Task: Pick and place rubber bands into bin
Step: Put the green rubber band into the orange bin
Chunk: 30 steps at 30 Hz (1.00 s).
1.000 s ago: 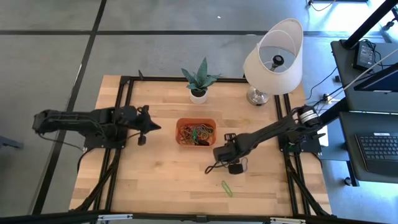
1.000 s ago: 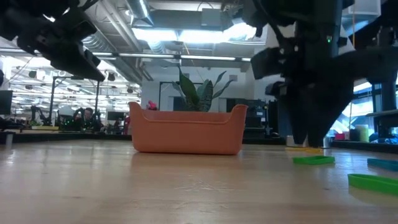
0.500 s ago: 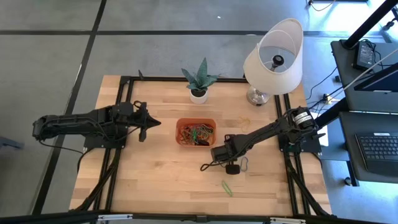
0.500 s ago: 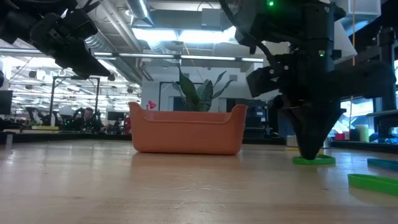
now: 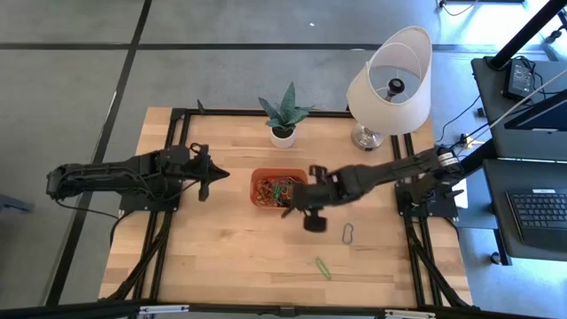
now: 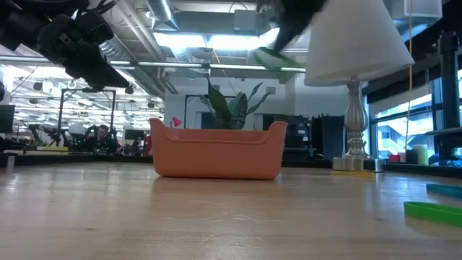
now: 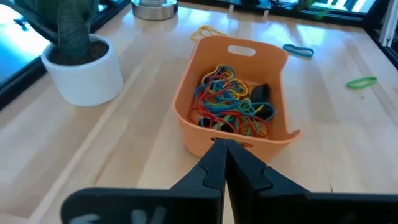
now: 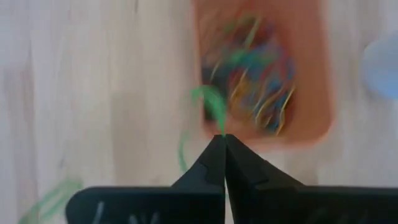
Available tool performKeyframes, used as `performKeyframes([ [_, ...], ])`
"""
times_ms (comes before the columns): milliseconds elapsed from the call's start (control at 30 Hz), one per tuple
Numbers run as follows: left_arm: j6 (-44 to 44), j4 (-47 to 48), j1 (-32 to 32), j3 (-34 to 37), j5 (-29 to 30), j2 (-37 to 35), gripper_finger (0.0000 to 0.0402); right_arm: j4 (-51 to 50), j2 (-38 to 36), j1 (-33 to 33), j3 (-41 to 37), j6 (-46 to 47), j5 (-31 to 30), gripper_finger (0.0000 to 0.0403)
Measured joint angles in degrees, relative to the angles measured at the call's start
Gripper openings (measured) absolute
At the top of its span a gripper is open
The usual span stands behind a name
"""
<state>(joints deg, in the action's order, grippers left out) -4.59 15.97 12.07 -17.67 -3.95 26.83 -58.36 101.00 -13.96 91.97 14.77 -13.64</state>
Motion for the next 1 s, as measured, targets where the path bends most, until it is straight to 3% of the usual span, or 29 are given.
performKeyframes([
  [300, 8.4, -4.0, -0.1, 1.0, -3.1, -4.7, 0.0002, 11.3, 5.6, 8.8, 4.2, -4.6, -0.8, 0.0001],
  [567, 0.8, -14.8, -0.1, 11.1, -5.1, -15.2, 0.0001, 11.8, 10.2, 12.9, 4.1, 1.0, 3.1, 0.0000],
  [800, 0.7, -15.5, -2.7, 15.4, -4.2, -23.4, 0.0001, 19.8, 13.0, 13.4, 4.2, -0.6, 7.7, 0.0000],
  [1000, 1.4, -17.7, -5.7, 17.2, -1.1, -26.8, 0.0001, 21.5, 14.7, 13.5, 4.2, -1.5, 7.9, 0.0000],
])
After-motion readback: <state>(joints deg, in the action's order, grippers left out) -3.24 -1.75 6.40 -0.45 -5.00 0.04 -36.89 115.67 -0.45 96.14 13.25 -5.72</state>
